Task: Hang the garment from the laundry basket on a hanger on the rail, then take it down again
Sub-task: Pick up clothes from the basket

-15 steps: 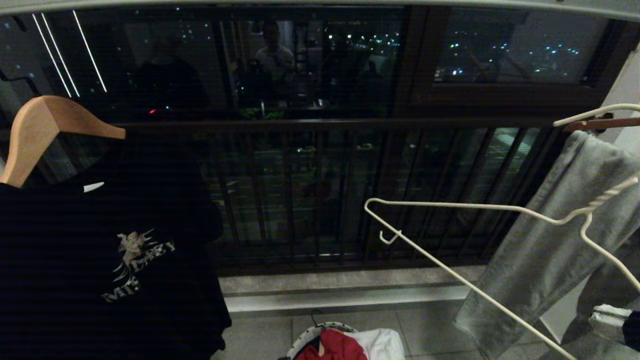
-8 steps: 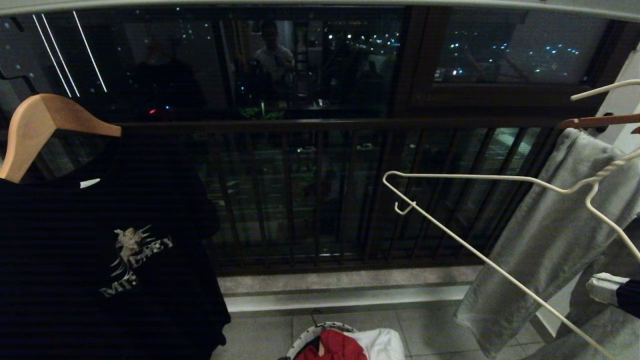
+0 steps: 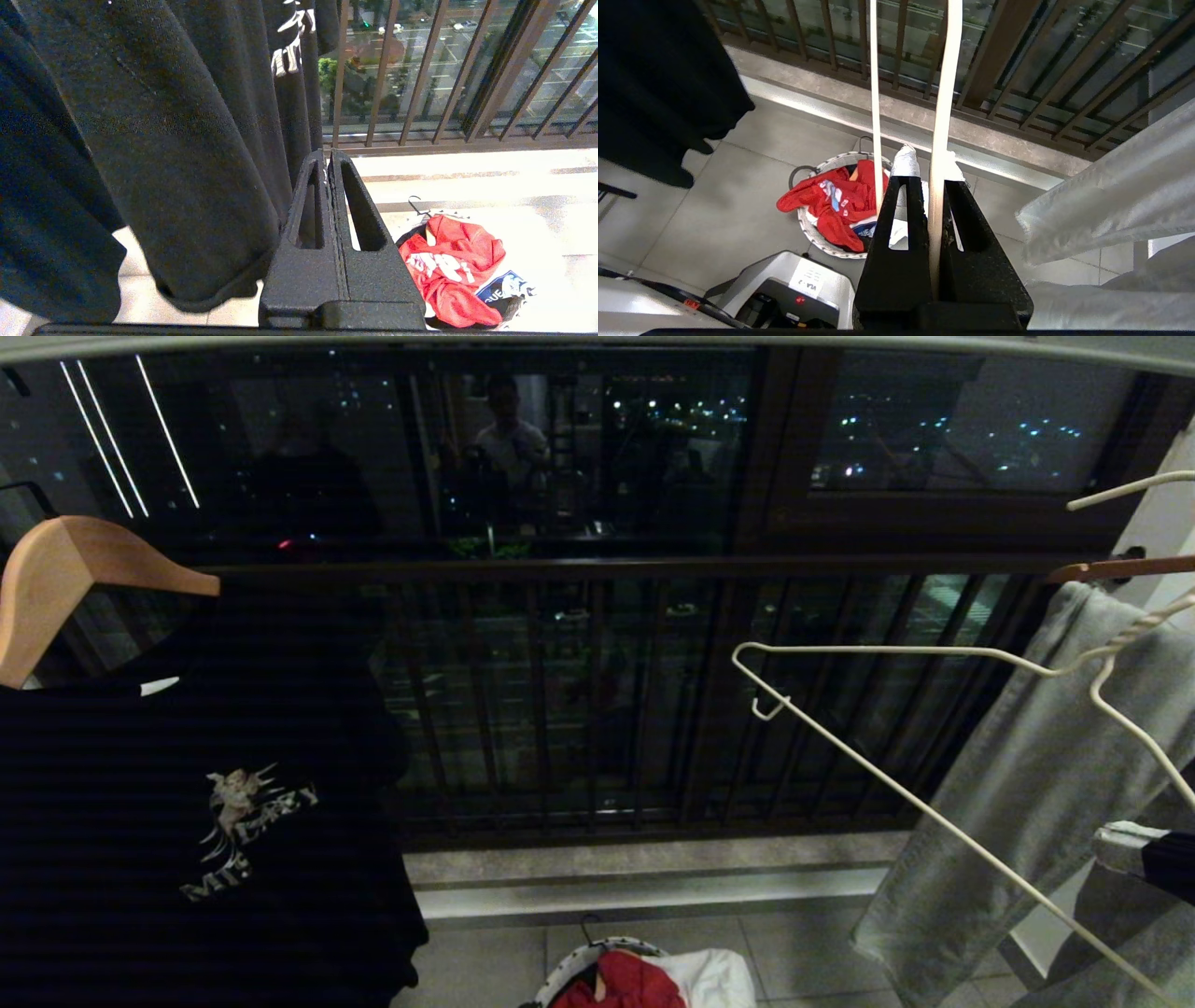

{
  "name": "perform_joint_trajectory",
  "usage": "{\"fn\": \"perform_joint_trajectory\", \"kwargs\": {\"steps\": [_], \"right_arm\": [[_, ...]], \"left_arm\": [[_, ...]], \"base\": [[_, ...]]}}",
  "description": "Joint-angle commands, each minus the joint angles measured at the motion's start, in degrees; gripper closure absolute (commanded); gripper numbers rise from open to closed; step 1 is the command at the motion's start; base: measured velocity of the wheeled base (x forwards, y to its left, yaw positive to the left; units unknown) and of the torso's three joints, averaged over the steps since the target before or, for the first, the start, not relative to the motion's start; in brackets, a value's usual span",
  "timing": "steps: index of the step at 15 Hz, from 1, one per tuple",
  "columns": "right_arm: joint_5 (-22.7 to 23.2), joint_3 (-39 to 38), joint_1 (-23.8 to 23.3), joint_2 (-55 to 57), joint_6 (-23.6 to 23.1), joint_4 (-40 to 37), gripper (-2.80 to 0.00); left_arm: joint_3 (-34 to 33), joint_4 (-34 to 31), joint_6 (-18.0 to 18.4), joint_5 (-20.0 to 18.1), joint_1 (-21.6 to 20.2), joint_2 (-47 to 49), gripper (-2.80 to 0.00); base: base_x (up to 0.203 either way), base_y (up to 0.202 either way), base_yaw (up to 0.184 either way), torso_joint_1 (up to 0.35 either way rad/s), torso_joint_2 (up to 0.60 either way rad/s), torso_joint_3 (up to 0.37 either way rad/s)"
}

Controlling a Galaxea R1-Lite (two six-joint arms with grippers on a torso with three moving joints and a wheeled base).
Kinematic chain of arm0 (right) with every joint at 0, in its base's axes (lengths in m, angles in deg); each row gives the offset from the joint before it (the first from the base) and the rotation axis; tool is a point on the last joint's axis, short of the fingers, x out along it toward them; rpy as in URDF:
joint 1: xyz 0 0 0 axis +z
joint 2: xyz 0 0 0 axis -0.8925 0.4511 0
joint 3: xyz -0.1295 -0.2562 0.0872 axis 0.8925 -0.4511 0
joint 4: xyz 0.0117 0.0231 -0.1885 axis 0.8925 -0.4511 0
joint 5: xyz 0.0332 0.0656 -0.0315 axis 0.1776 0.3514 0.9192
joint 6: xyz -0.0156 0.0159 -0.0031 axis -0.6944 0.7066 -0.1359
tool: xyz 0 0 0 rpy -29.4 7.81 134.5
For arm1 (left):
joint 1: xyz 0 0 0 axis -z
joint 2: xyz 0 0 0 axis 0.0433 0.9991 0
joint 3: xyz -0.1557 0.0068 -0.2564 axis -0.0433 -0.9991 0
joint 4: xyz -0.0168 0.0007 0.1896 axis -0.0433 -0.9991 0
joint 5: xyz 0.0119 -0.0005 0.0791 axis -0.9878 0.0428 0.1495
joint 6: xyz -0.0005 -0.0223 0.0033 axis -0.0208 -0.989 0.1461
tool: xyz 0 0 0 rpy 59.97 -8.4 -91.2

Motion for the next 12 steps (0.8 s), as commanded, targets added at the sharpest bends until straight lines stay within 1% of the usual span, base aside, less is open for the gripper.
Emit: {"fn": "perform_joint_trajectory", "kwargs": {"steps": [1,5,12], "right_arm": [[-0.2,0.0,-0.3,0.2,0.0,0.7,0.00],[-0.3,0.0,-0.3,0.1,-1.0,1.9,0.00],[-0.3,-0.7,-0.3,-2.1,-1.0,1.8,0.00]], "left_arm": [[0.0,0.0,0.0,0.0,0.0,0.0,0.00],[0.0,0.0,0.0,0.0,0.0,0.0,0.00],[0.0,0.0,0.0,0.0,0.0,0.0,0.00]], "base": [[0.000,0.000,0.000,0.000,0.00,0.000],[0.000,0.000,0.000,-0.130,0.28,0.145],[0.000,0.000,0.000,-0.137,0.31,0.162]]}}
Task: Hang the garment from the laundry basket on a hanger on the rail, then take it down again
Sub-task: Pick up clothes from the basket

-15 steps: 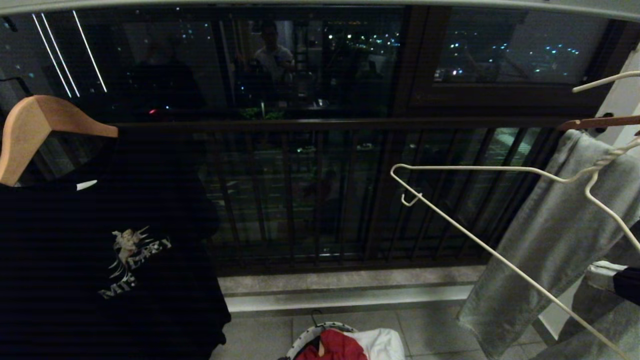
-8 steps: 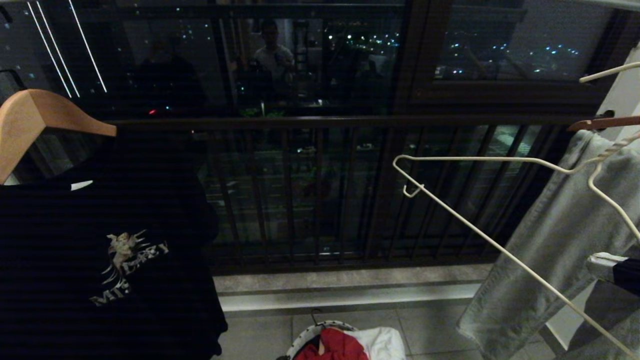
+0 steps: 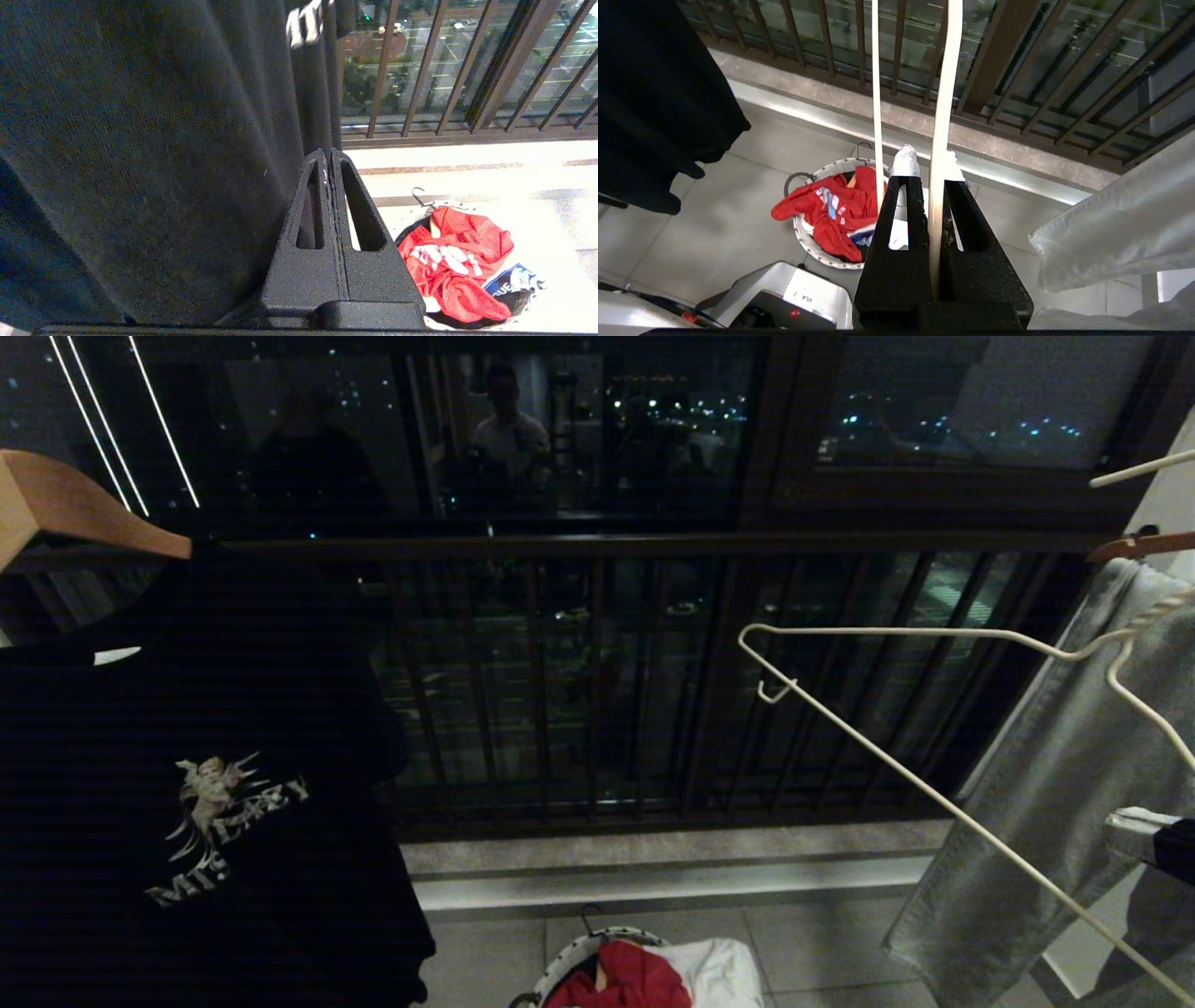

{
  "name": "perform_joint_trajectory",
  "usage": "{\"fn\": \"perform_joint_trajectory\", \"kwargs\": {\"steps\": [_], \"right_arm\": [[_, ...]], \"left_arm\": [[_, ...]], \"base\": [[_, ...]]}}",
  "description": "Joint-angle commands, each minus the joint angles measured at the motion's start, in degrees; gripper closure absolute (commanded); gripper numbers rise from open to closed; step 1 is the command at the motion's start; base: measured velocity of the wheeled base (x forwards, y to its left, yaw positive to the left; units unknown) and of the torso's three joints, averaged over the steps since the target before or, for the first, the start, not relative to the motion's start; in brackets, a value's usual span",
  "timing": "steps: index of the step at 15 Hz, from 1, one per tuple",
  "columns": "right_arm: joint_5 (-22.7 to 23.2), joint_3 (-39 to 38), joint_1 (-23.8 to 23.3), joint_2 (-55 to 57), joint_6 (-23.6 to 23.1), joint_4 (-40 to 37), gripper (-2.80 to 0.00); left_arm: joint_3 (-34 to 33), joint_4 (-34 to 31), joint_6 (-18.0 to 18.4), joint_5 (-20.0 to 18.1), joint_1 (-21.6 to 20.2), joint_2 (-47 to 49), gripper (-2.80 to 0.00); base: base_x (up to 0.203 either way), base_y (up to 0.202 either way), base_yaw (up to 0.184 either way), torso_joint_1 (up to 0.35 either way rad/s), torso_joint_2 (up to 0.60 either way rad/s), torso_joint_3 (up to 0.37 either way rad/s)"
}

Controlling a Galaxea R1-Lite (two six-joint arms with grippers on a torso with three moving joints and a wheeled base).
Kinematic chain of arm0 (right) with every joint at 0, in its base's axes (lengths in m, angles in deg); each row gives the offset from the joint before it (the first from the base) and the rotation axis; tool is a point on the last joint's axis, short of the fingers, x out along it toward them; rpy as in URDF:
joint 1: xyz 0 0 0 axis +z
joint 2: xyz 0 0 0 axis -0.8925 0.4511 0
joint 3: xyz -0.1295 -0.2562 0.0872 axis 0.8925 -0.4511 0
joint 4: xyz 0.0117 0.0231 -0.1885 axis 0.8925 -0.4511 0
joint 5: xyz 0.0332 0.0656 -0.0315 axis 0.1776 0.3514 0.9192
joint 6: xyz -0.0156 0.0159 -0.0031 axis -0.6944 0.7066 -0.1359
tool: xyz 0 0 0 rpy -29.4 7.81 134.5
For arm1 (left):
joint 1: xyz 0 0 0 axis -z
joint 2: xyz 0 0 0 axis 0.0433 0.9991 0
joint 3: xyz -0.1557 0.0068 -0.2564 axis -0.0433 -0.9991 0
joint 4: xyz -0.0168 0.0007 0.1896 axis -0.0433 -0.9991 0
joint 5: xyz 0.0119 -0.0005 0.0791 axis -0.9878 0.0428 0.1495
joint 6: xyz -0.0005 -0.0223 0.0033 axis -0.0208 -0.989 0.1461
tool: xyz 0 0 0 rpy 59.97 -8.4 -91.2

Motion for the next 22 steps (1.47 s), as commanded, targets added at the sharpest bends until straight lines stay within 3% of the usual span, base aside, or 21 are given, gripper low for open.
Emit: {"fn": "perform_joint_trajectory", "kwargs": {"steps": [1,12,22], "right_arm": [[-0.1,-0.6,0.0,-1.8,0.1,-0.1,0.00],[-0.1,-3.4,-1.8,-6.9,-0.6,-0.1,0.00],[-0.1,-5.6,-3.6,-11.7,-0.5,-0.1,0.00]], "left_arm": [[0.0,0.0,0.0,0.0,0.0,0.0,0.00],[0.0,0.0,0.0,0.0,0.0,0.0,0.00],[0.0,0.0,0.0,0.0,0.0,0.0,0.00]], "base": [[0.000,0.000,0.000,-0.154,0.33,0.171],[0.000,0.000,0.000,-0.150,0.34,0.188],[0.000,0.000,0.000,-0.220,0.52,0.301]]}}
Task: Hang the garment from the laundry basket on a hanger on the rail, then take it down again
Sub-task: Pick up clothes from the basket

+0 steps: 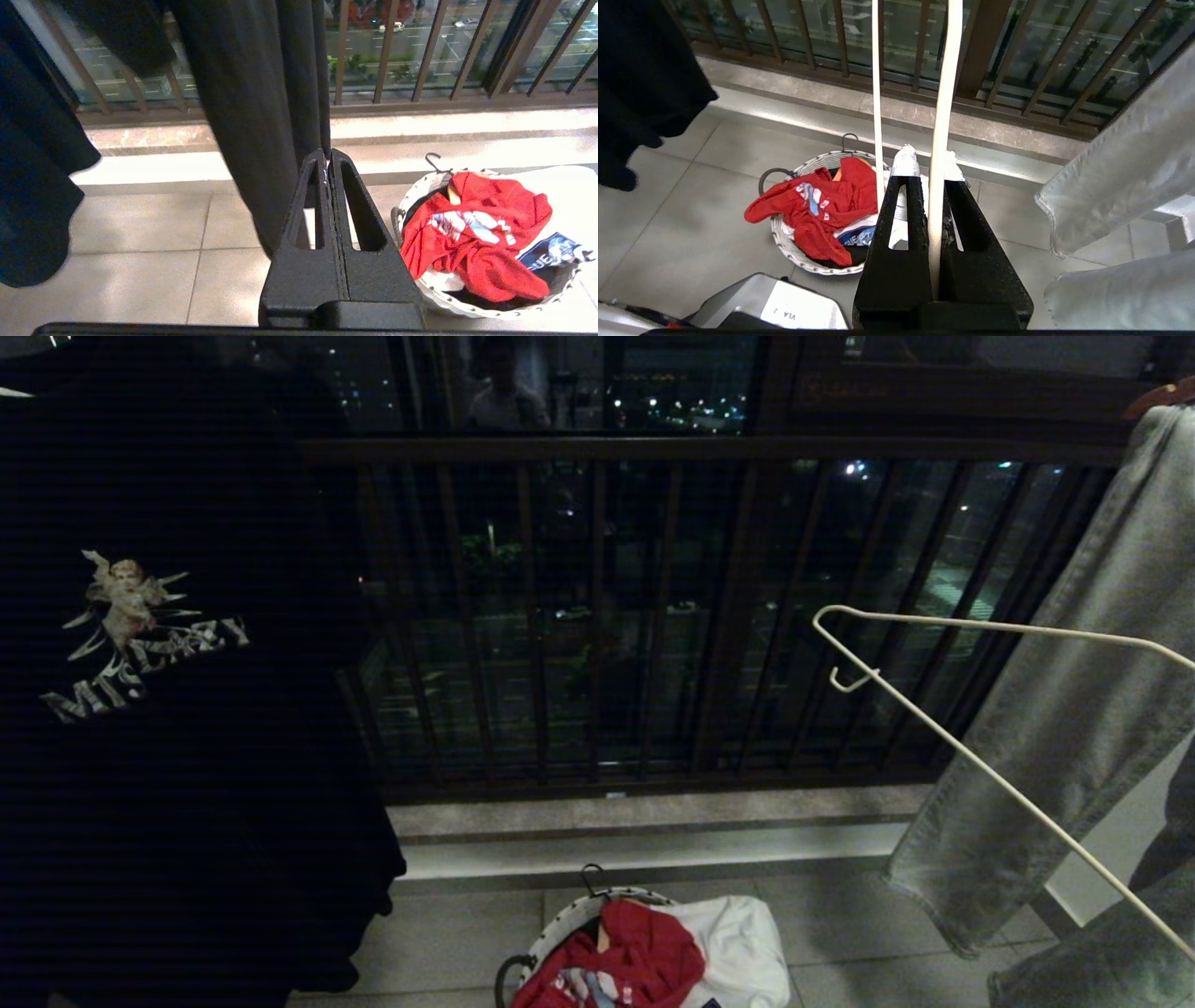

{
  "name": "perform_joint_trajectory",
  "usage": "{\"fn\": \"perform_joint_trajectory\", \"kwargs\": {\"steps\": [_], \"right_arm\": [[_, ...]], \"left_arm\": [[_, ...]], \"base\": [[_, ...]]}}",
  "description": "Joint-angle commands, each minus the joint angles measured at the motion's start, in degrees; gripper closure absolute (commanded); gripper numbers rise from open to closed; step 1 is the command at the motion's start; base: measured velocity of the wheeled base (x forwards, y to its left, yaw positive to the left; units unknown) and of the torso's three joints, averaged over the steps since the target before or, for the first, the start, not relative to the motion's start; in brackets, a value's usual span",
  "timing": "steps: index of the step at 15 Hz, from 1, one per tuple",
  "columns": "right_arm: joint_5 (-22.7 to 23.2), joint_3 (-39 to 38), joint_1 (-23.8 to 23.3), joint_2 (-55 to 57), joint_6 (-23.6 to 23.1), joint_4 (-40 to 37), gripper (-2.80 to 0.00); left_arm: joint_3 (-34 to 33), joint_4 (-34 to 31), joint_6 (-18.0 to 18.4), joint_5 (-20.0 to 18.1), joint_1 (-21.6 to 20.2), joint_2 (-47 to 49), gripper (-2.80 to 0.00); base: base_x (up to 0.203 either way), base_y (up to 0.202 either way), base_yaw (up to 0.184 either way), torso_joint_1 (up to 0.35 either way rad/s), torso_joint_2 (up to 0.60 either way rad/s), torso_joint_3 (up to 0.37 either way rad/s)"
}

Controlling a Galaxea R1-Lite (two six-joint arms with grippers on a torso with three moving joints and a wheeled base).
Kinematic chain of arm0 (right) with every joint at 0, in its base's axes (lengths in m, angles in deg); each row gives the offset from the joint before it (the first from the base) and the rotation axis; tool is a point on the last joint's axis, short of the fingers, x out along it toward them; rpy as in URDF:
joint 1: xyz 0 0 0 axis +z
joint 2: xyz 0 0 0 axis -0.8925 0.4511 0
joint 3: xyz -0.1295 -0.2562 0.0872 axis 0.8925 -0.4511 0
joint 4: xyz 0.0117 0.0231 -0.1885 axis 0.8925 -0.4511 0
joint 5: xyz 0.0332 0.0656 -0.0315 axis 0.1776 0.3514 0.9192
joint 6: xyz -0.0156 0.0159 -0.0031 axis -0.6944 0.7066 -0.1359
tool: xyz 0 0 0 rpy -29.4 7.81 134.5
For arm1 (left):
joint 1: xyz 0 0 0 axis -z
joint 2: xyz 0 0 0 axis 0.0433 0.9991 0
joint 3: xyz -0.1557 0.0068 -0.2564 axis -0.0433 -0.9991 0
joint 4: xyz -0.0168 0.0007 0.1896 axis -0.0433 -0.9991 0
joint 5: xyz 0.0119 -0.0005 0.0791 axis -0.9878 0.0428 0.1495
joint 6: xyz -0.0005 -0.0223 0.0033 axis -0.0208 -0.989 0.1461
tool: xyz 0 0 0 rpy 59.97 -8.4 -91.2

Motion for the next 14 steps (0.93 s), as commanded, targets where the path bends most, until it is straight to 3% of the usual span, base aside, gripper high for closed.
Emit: {"fn": "perform_joint_trajectory", "kwargs": {"steps": [1,14], "right_arm": [[-0.1,-0.3,-0.3,-0.9,0.0,-0.1,0.00],[0.6,-4.0,-0.8,-4.6,0.0,0.0,0.00]], "left_arm": [[0.0,0.0,0.0,0.0,0.0,0.0,0.00],[0.0,0.0,0.0,0.0,0.0,-0.1,0.00]], "base": [[0.000,0.000,0.000,-0.194,0.52,0.312],[0.000,0.000,0.000,-0.158,0.48,0.323]]}}
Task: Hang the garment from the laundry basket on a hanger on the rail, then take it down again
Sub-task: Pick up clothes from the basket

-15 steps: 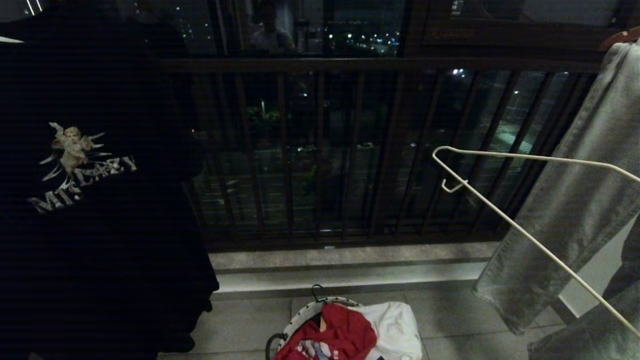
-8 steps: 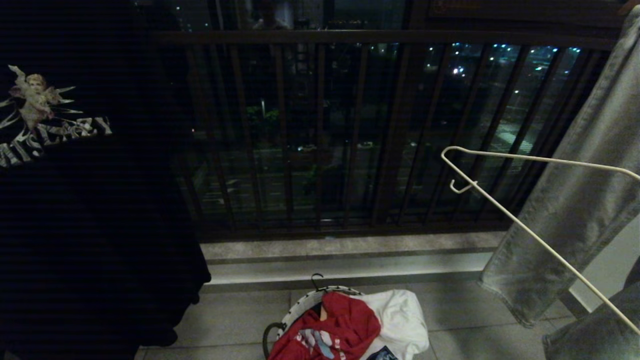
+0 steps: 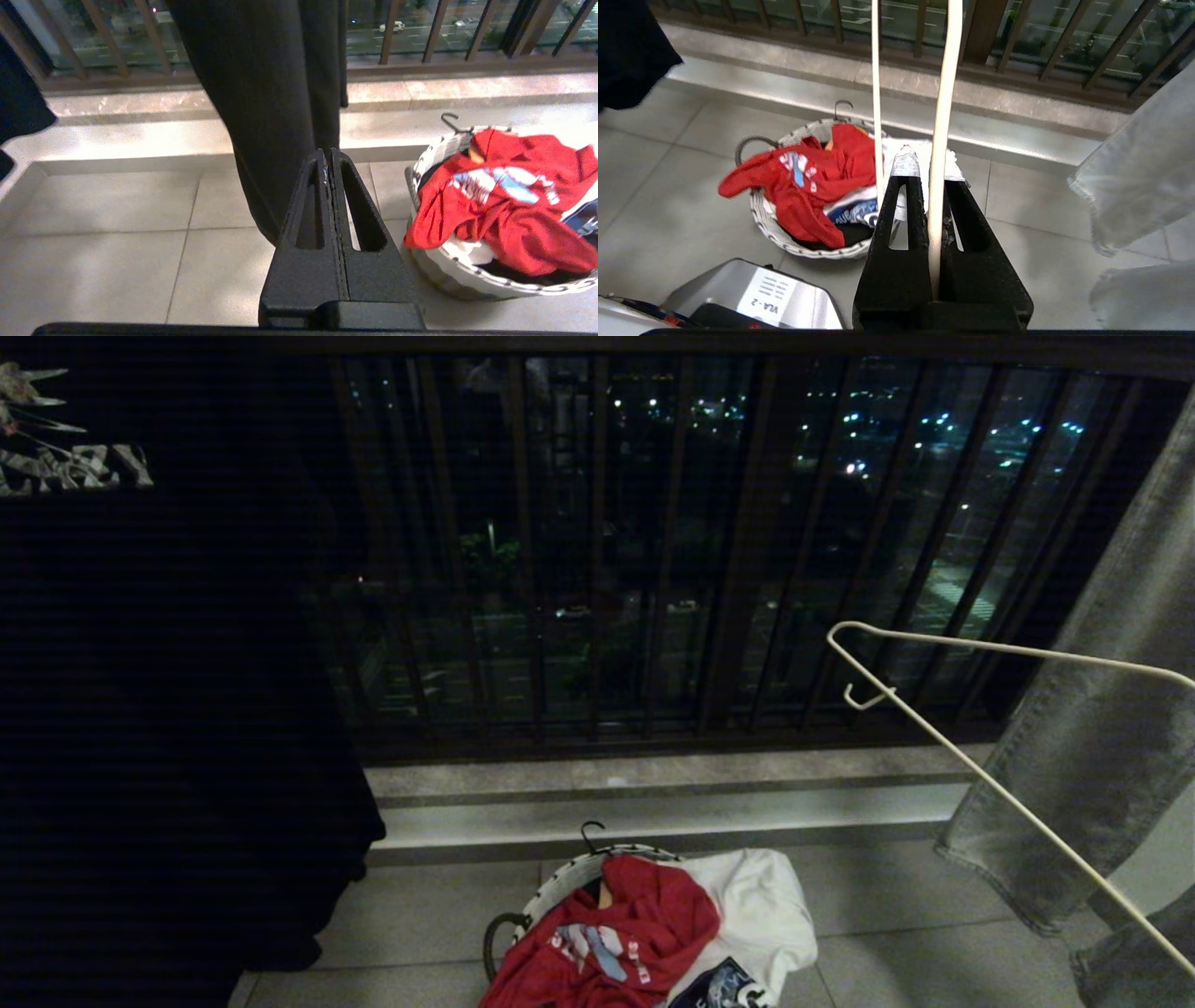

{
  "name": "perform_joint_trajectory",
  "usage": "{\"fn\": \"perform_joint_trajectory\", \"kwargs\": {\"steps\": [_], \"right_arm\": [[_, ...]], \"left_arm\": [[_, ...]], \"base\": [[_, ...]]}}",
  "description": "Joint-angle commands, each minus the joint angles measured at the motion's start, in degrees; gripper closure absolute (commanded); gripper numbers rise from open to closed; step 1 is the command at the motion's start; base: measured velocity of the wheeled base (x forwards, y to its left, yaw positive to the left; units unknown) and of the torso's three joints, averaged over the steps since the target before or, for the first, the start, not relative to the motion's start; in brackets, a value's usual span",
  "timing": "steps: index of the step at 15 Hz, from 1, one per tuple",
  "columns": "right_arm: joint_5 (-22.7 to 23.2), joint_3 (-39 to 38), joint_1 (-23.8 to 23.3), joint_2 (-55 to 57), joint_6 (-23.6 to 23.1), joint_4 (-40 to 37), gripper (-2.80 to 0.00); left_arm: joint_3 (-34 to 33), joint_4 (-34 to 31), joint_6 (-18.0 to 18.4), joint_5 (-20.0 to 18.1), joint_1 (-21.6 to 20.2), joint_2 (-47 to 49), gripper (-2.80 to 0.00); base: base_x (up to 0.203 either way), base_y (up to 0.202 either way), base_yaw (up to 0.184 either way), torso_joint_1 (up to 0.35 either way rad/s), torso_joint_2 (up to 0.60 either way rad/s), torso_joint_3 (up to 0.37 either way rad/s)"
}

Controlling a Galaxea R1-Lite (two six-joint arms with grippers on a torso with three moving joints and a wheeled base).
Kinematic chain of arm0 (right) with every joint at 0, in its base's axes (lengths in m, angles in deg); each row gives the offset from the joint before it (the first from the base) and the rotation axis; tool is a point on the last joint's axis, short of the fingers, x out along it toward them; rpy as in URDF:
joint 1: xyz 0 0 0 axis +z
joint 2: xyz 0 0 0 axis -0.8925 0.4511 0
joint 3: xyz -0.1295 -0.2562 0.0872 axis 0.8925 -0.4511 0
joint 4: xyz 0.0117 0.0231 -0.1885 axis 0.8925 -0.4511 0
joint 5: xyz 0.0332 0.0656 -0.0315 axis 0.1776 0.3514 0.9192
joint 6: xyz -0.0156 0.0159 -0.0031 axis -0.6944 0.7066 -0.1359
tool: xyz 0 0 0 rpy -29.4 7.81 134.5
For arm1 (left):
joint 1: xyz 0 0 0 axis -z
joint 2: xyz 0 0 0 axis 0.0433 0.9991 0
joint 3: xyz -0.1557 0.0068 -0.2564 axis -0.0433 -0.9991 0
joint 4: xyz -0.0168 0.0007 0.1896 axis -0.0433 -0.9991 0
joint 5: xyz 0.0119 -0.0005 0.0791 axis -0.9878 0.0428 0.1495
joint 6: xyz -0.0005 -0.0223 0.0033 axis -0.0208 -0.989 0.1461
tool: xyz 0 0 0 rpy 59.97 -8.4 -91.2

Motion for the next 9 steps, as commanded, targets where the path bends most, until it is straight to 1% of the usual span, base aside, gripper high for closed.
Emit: {"fn": "perform_joint_trajectory", "kwargs": {"steps": [1,4,7,9], "right_arm": [[-0.1,-0.6,0.0,-0.6,0.0,-0.1,0.00],[-0.1,-0.6,-0.1,-0.8,-0.1,-0.1,0.00],[-0.1,-0.6,-0.3,-0.8,-0.1,-0.1,0.00],[-0.1,-0.6,-0.4,-0.8,-0.9,-0.1,0.00]], "left_arm": [[0.0,0.0,0.1,0.0,0.0,0.0,0.00],[0.0,0.0,0.1,0.0,0.0,0.0,0.00],[0.0,0.0,0.0,0.0,0.0,0.0,0.00],[0.0,0.0,0.0,0.0,0.0,0.0,0.00]], "base": [[0.000,0.000,0.000,-0.106,0.46,0.352],[0.000,0.000,0.000,-0.078,0.45,0.370],[0.000,0.000,0.000,-0.033,0.41,0.372],[0.000,0.000,0.000,-0.007,0.16,0.146]]}}
